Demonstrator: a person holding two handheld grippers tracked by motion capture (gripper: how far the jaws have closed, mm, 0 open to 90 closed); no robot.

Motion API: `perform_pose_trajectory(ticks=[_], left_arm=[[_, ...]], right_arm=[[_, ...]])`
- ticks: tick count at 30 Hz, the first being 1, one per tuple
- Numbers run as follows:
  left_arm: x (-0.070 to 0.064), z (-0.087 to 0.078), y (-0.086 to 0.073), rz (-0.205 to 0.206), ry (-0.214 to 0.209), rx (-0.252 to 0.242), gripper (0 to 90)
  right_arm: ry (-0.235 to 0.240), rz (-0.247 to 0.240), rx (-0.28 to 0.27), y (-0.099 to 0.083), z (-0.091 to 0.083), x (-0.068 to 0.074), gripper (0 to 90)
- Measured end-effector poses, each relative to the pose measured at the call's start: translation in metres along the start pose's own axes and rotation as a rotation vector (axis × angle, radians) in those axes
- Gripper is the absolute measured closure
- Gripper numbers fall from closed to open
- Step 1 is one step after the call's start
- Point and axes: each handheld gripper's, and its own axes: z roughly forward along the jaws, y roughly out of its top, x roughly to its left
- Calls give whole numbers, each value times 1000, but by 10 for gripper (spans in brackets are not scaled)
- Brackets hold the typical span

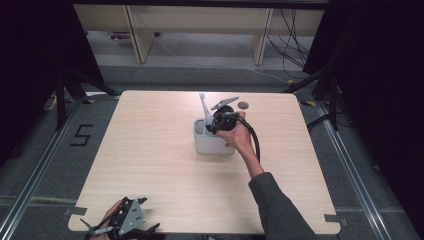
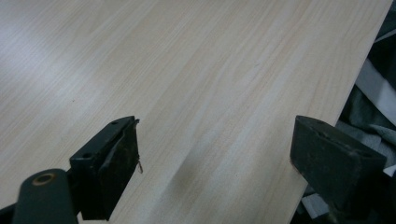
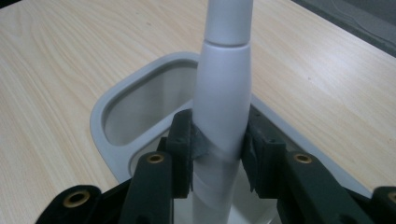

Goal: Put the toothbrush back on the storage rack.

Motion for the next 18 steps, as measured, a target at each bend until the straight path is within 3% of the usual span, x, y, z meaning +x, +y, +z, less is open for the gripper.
perform_pose_trajectory(ticks=[13, 15, 18], left_arm=[[0, 0, 0, 5, 1, 6, 150], [0, 0, 0, 6, 1, 6, 150], [0, 0, 0, 6, 0, 9, 150]], right_arm=[[18, 6, 47, -2, 2, 0, 663], [13, 40, 44, -2, 3, 2, 657], [5, 47, 42, -1, -1, 0, 643]])
